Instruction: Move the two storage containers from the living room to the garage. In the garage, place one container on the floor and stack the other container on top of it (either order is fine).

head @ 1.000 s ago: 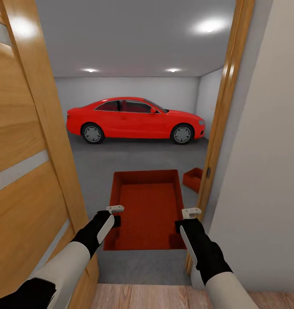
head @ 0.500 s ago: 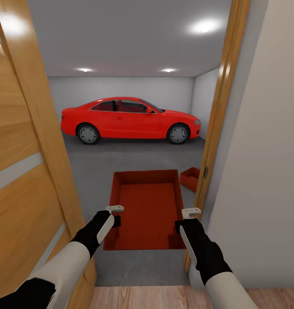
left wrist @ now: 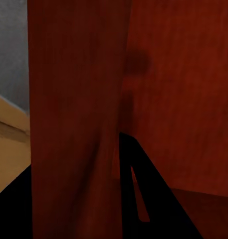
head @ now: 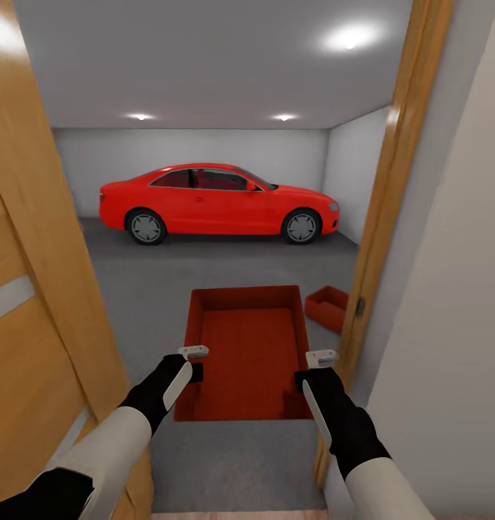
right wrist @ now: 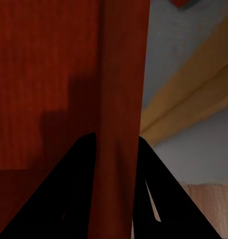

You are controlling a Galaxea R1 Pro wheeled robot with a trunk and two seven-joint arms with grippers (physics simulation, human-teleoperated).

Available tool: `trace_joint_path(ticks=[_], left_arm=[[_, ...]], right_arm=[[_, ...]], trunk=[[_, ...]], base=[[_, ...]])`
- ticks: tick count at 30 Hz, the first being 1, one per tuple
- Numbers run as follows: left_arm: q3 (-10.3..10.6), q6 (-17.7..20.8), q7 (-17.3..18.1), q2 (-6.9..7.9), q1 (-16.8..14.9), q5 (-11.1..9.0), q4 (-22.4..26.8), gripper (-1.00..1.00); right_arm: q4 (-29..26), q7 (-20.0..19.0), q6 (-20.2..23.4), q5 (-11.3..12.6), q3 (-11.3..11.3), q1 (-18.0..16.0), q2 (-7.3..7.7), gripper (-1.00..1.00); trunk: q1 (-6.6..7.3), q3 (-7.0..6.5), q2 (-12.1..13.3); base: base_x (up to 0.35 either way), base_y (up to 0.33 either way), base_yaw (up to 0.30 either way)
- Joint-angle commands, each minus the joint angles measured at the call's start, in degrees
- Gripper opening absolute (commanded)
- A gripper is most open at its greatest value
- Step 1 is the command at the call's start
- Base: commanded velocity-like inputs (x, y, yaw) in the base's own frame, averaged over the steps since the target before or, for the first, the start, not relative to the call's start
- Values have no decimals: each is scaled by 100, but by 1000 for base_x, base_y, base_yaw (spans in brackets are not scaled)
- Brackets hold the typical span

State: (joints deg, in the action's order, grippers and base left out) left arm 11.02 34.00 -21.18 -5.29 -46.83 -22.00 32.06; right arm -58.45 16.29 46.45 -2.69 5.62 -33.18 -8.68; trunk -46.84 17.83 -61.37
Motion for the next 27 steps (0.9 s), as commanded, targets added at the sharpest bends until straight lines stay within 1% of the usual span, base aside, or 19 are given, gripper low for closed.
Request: trace_joint_path(ticks=[1,10,27], left_arm=[[-12,-68,9,-150,-1,169,11,-100],[-12,-66,9,-154,-1,169,11,-100],[-12,-68,8,-148,-1,169,10,-100]], right_arm=[[9,-21,-22,190,230,4,-131,-100],[2,-21,-22,190,229,4,-131,-100],[0,-21,-22,192,229,4,-131,-100]], trunk=[[0,0,0],[0,0,0],[0,0,0]], base=[[335,8,0],[323,85,0],[335,4,0]])
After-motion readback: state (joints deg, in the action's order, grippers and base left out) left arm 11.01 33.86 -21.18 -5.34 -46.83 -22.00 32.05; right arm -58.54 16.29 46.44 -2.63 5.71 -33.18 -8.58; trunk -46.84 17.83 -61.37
